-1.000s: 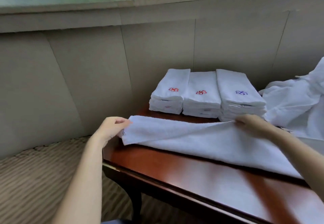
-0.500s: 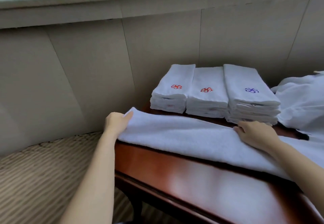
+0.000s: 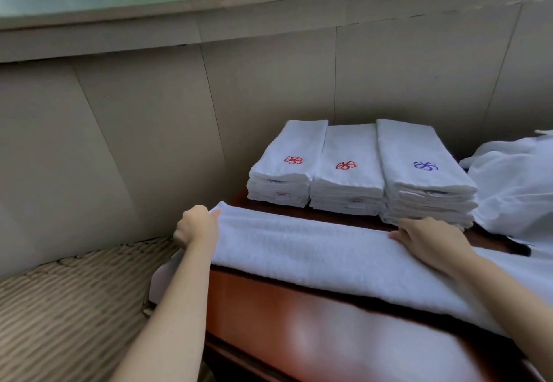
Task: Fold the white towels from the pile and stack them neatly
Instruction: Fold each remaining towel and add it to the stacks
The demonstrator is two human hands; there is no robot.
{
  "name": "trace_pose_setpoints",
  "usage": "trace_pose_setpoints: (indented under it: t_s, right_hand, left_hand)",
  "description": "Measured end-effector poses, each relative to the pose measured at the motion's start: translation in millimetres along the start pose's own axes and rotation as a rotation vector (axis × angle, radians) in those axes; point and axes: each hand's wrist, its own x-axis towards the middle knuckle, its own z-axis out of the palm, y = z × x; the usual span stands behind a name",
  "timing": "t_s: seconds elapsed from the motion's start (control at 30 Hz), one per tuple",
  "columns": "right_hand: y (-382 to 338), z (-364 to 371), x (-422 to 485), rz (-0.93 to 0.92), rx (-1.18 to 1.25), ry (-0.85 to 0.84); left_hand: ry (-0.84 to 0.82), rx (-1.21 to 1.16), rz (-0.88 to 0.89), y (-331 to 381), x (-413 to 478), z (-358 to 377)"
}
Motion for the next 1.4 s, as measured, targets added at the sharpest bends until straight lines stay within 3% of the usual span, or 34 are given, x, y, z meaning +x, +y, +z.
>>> trace_pose_setpoints:
  t_s: [0.13, 0.27, 0.43, 0.73, 0.9, 1.03, 1.13, 1.2, 1.33, 1.4]
  right_hand:
    - [3, 2, 11, 0.031, 0.065, -0.065]
    - [-6, 4, 0, 0.178, 0.121, 0.024]
    - [11, -2, -30, 0.272, 0.078, 0.093]
    - [49, -50, -119, 0.189, 0.219, -0.243]
    - [74, -87, -159, 0.117, 0.426, -0.452]
    - [133, -112, -192, 0.298, 0.424, -0.578]
    - [162, -109, -214, 0.395, 0.335, -0.658]
    - [169, -104, -218, 0.438, 0.292, -0.564]
    - [175, -99, -214, 0.538, 0.295, -0.145]
    - [174, -92, -214, 0.572, 0.219, -0.099]
  left_hand:
    - [0.033, 0.099, 0.005, 12, -10, 1]
    - [0.079, 0.302, 0.253, 57, -49, 2]
    - [-0.466, 0.183, 0.527, 129, -144, 24]
    - [-0.508, 0.223, 0.755, 112, -150, 32]
    - [-0.512, 0.256, 0.76, 106, -162, 22]
    - [-0.447, 0.146, 0.922, 127, -194, 6]
    - [-0.553, -0.09, 1.047, 147, -226, 0]
    - [-0.619, -0.157, 1.102, 155, -244, 2]
    - [-0.565, -0.109, 1.112, 160, -264, 13]
    - [-0.535, -0.127, 1.079, 163, -264, 15]
